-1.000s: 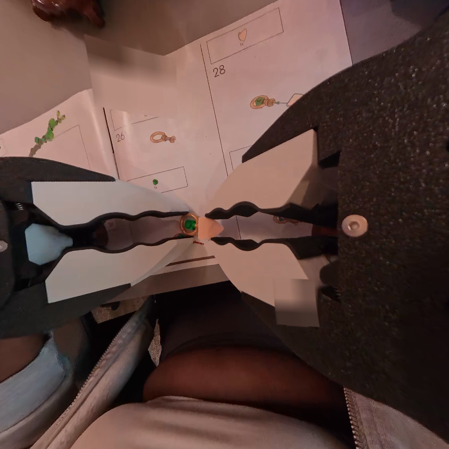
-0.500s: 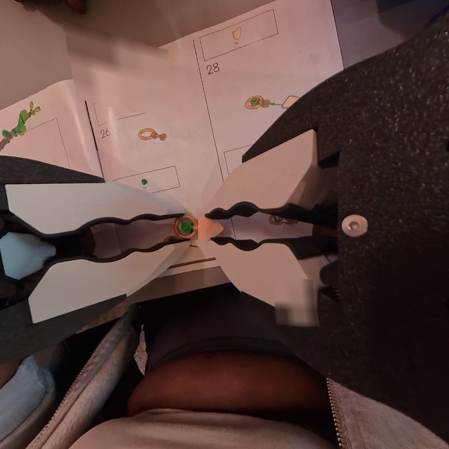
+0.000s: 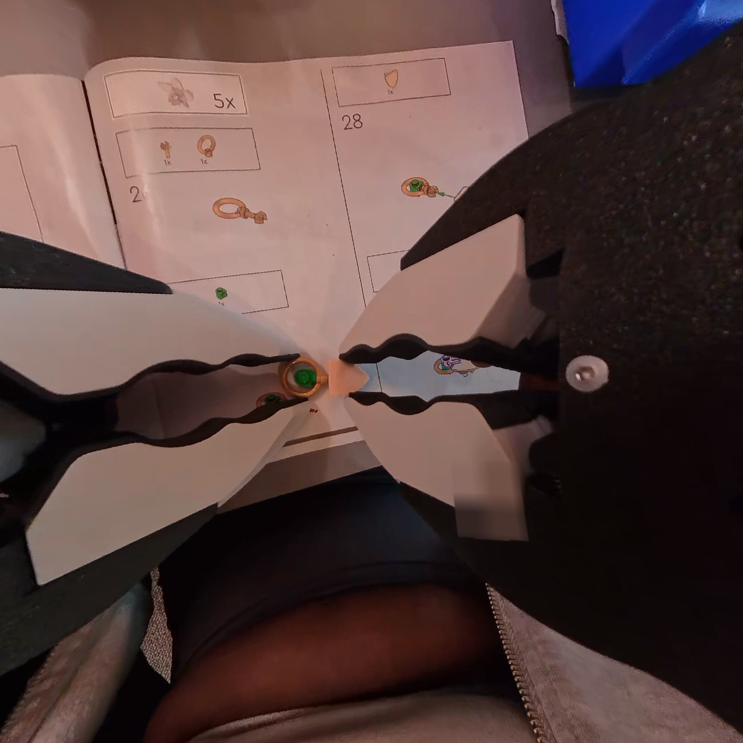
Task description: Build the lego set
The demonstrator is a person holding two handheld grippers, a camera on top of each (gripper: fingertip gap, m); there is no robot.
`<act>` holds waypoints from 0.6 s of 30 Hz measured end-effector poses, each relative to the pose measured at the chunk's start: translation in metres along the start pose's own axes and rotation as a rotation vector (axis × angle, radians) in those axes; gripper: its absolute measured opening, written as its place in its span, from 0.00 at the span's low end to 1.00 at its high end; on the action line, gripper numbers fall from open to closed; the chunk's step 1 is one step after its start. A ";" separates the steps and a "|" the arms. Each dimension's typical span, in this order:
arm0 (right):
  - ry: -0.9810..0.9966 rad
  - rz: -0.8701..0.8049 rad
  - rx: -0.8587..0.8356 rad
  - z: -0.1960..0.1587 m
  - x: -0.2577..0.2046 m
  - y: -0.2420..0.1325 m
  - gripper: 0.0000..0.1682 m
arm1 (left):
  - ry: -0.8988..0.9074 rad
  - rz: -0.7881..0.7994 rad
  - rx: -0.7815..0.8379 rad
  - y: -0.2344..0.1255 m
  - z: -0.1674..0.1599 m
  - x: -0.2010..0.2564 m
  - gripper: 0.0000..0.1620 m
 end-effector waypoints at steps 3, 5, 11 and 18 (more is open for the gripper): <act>0.008 -0.011 -0.046 0.002 -0.001 0.000 0.08 | -0.003 0.000 0.005 0.000 -0.001 0.000 0.11; -0.003 -0.030 -0.088 0.003 -0.002 0.001 0.08 | -0.003 0.001 0.007 0.000 -0.001 0.000 0.11; 0.002 -0.045 -0.126 0.007 -0.003 0.001 0.08 | -0.008 -0.001 0.013 0.000 -0.002 0.000 0.11; 0.003 -0.065 -0.192 0.017 -0.002 -0.001 0.08 | -0.045 -0.028 0.036 -0.003 -0.004 -0.002 0.11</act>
Point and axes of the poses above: each gripper's, where its closed fingertips meet, y out along the fingers, z out of its top, x = y × z across the jaws, the point moved 9 cm from there along -y, back along the fingers, and after that the axes turned 2 degrees about y, right-handed, at the moved point
